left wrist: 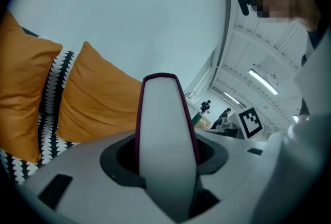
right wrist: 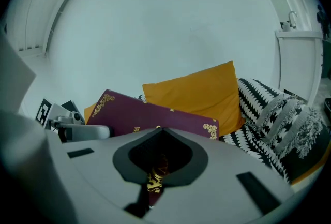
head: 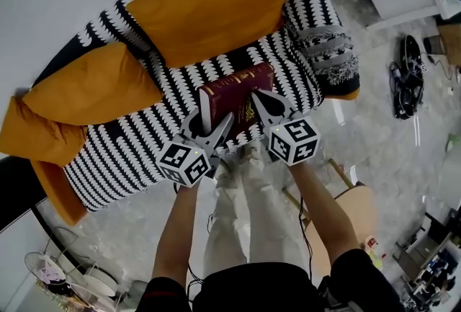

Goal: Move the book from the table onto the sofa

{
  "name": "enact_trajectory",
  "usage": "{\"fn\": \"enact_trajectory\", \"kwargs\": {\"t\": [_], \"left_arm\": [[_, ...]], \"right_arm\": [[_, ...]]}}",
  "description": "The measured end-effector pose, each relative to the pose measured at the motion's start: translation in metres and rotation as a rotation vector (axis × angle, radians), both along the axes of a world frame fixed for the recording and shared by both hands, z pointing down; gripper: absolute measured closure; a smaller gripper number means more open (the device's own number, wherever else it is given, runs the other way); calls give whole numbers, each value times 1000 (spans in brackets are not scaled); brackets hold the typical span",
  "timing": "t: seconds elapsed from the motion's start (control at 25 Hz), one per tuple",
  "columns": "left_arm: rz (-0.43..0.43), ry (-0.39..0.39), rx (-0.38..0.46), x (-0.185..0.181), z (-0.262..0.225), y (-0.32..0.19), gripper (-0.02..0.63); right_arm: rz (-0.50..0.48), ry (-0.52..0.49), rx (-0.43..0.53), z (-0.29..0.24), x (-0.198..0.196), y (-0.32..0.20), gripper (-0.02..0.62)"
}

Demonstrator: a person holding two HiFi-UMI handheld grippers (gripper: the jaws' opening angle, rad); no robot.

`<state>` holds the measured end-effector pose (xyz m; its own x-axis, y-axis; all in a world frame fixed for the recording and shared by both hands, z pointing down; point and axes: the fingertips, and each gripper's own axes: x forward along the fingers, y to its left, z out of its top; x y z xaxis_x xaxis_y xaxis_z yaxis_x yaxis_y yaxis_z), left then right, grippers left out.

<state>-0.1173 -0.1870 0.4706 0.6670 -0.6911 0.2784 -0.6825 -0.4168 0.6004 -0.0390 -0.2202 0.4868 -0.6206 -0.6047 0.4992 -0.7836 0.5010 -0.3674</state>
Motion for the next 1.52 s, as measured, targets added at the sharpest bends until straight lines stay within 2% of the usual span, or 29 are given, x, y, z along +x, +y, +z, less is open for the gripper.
{"fn": "enact_trajectory", "kwargs": {"t": [0.24,0.92,1.2,1.52], "left_arm": [[3,-3,-30,0,30,-1,367],[-6,19,-103,7,114,-3,367],[-17,35,-151,3,127,4,368],[-13,42,-201,12,168,5,367]], "right_arm": [[23,-7,-35,31,0,1,578],[8,36,-102,116,5,3,578],[-8,60,-135,127,-2,13,578],[-19,72,-168,166,3,20,578]]}}
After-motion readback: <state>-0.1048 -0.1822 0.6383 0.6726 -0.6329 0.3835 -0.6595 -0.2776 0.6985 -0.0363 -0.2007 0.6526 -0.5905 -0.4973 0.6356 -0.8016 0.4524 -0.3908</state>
